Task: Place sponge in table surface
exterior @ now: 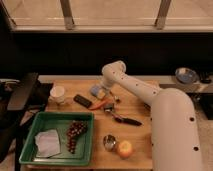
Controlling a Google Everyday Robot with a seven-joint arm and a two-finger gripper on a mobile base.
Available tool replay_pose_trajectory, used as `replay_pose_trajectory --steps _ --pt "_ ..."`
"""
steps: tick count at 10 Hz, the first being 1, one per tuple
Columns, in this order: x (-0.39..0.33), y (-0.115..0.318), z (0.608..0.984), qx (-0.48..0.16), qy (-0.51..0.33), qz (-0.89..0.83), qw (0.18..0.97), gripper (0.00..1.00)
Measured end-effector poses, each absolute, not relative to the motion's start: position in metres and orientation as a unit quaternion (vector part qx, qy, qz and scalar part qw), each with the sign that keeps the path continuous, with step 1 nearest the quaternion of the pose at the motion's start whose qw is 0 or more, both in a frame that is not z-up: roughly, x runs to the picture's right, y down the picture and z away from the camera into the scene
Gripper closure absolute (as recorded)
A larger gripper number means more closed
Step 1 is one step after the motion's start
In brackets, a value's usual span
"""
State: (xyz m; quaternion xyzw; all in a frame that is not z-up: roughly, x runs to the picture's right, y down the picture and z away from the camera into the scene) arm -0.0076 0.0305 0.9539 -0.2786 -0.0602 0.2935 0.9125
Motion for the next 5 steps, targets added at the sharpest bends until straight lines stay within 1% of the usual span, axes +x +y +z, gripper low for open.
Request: replay_pose_trajectory --steps 2,5 --pt "-0.008 0.017 0.945 -0.267 -0.077 0.302 0.912 0.87" --pt "-0.01 -0.017 0.916 -0.24 -0.129 0.313 0.91 0.87"
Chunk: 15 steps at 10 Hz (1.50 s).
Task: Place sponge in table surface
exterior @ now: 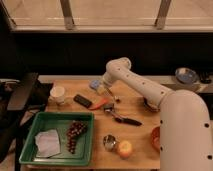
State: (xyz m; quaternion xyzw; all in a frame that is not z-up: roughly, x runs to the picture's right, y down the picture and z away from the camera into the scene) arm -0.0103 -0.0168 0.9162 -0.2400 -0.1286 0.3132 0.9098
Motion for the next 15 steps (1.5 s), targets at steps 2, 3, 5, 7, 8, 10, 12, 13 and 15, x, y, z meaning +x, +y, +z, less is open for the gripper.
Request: replay_pose_trajectory --steps 2,3,5,7,8,10,12,13,15 --pt "-0.017 -0.036 0.896 -0.222 -0.162 0.311 0.91 0.87" --pt "-0.02 -0.044 0.887 -0.212 -0.177 0.307 0.911 0.87" --pt "-0.027 -0.05 0.878 -0.204 -0.187 0.302 0.912 0.87" --pt "-0.027 -0.043 0.887 -0.208 -0.178 0.302 0.913 0.87" --pt "-0.026 -0.037 0.895 -0.212 -0.171 0.303 0.913 0.87" --pt "-0.026 -0.022 0.914 -0.23 -0.156 0.305 0.911 0.87" --pt "-0.023 -0.006 0.932 -0.252 -0.144 0.307 0.906 0.87" --pt "-0.025 0.001 0.938 -0.265 -0.14 0.305 0.904 0.87" --pt "-0.032 0.018 0.955 -0.292 -0.131 0.301 0.898 0.78"
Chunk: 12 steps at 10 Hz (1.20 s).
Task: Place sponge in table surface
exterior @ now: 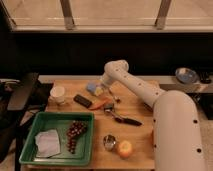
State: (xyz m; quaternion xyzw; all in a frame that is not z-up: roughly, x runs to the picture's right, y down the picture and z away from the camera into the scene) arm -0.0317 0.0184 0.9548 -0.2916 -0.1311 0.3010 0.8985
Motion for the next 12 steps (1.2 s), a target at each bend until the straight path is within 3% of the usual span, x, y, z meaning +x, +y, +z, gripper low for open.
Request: replay_pose_trajectory --steps 5,6,12 --pt "-0.033 0.041 0.97 -0.332 -0.13 0.303 0.884 0.3" --pt "-0.032 0.043 0.972 -0.337 -0.13 0.304 0.882 0.24" --pt "-0.038 0.029 0.948 -0.319 -0.152 0.291 0.889 0.24"
